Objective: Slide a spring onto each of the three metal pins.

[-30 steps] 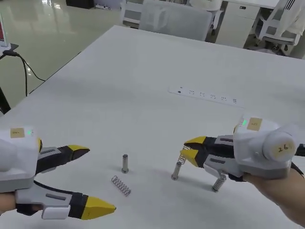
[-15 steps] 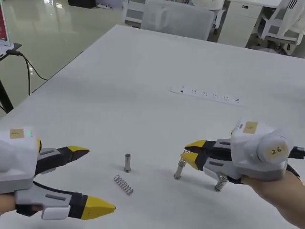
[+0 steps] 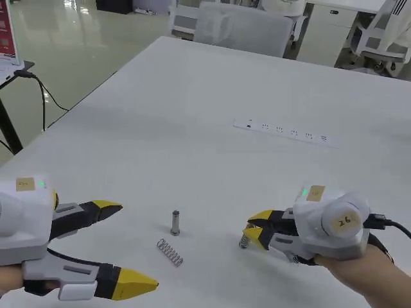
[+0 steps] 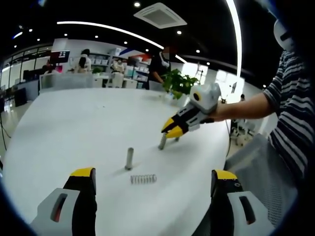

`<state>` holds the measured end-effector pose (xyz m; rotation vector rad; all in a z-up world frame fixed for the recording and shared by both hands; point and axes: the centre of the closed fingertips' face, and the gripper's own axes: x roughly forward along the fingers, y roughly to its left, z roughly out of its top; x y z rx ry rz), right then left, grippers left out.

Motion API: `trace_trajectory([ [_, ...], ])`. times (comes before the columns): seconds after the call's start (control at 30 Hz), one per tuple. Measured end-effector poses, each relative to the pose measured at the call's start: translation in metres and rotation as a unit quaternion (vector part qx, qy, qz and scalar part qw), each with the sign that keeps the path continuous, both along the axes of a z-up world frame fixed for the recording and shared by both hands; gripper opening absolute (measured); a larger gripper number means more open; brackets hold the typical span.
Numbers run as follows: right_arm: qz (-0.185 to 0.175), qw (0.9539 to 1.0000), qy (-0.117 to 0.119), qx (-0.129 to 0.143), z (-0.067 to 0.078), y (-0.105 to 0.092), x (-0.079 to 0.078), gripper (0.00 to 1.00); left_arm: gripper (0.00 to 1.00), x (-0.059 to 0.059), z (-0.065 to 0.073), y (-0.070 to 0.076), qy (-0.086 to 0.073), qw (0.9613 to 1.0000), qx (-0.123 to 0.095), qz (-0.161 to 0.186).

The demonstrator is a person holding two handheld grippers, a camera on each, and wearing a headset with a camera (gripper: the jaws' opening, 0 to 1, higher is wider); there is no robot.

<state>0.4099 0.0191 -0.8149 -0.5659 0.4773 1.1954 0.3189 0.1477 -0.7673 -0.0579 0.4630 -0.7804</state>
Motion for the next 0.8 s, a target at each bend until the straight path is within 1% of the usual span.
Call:
trace_trajectory([
  [0.03, 0.002, 1.0, 0.0, -0.004, -0.003, -0.001, -0.001, 0.08, 0.94, 0.0, 0.001, 0.0, 0.0, 1.0, 0.001, 0.0],
  [0.07, 0.001, 1.0, 0.0, 0.002, -0.002, -0.001, -0.001, 0.08, 0.94, 0.0, 0.001, 0.0, 0.0, 1.0, 0.001, 0.0],
  [0.1, -0.002, 0.9999, 0.007, 0.008, -0.001, -0.001, -0.002, 0.08, 0.94, 0.0, 0.001, 0.0, 0.0, 1.0, 0.0, 0.001],
  [0.13, -0.004, 0.9999, 0.009, 0.008, -0.001, -0.001, -0.002, 0.08, 0.94, 0.0, 0.001, 0.0, 0.0, 1.0, 0.0, 0.001],
  [0.17, -0.002, 1.0, 0.003, 0.008, 0.0, -0.001, 0.0, 0.08, 0.93, 0.0, 0.001, 0.001, 0.0, 1.0, -0.001, 0.002],
  [0.27, 0.005, 1.0, 0.005, 0.006, 0.0, -0.001, -0.002, 0.08, 0.93, 0.0, 0.001, 0.0, 0.0, 1.0, 0.0, 0.001],
  [0.43, 0.001, 1.0, 0.007, 0.005, 0.0, -0.002, -0.001, 0.09, 0.93, 0.001, 0.002, -0.003, 0.0, 1.0, -0.001, 0.0],
  [0.5, -0.002, 1.0, 0.005, 0.008, 0.002, -0.002, 0.0, 0.11, 0.93, 0.001, 0.003, -0.004, 0.0, 1.0, 0.0, -0.002],
  [0.6, 0.001, 0.9999, 0.005, 0.012, 0.006, -0.001, -0.003, 0.12, 0.93, 0.001, 0.004, -0.004, -0.001, 1.0, 0.0, -0.002],
  [0.67, 0.001, 0.9999, -0.006, 0.014, 0.012, -0.002, -0.005, 0.12, 0.93, 0.001, 0.005, -0.004, -0.002, 1.0, 0.0, -0.002],
  [0.8, -0.014, 0.999, -0.007, 0.041, 0.025, -0.005, -0.007, 0.11, 0.93, 0.001, 0.005, -0.003, -0.003, 1.0, 0.0, -0.001],
])
